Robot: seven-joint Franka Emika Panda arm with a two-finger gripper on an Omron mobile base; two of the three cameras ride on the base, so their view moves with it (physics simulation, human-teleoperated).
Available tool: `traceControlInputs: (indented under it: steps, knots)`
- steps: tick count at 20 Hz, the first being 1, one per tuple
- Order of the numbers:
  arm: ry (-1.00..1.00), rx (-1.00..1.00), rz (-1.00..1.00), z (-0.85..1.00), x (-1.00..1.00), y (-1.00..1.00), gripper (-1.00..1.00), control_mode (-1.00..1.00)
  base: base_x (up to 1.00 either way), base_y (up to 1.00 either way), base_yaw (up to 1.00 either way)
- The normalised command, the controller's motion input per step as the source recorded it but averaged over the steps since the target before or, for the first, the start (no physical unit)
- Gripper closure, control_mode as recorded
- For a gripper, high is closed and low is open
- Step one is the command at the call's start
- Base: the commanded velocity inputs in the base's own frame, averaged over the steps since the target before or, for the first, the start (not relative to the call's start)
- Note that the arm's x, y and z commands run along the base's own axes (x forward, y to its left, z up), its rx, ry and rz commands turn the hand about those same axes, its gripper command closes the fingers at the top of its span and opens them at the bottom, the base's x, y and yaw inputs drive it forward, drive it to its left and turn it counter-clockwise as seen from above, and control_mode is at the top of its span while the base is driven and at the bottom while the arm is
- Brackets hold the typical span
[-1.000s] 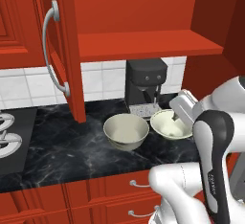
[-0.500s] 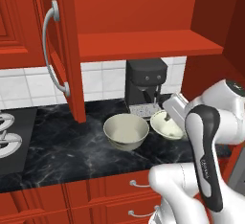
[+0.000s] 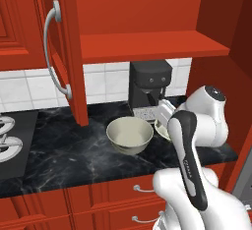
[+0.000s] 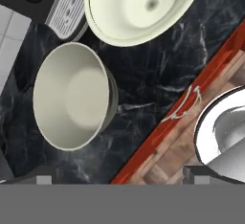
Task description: Open the cabinet. Pick the bowls from the counter and place them in the cabinet. Then close the cabinet.
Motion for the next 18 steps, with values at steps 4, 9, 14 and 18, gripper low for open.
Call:
traceControlInputs:
  steps: [4, 9, 14, 18]
  knots:
    - [0.0, -0.04, 0.03, -0.4, 0.19, 0.07, -1.0, -1.0, 0.0, 0.0, 0.0]
    - [-0.01, -0.02, 0.07, -0.32, 0.01, 0.0, -1.0, -1.0, 0.0, 0.0, 0.0]
    - [-0.06, -0.04, 0.05, -0.25, 0.06, 0.0, -1.0, -1.0, 0.0, 0.0, 0.0]
    - [-0.09, -0.02, 0.05, -0.29, 0.18, 0.0, -1.0, -1.0, 0.0, 0.0, 0.0]
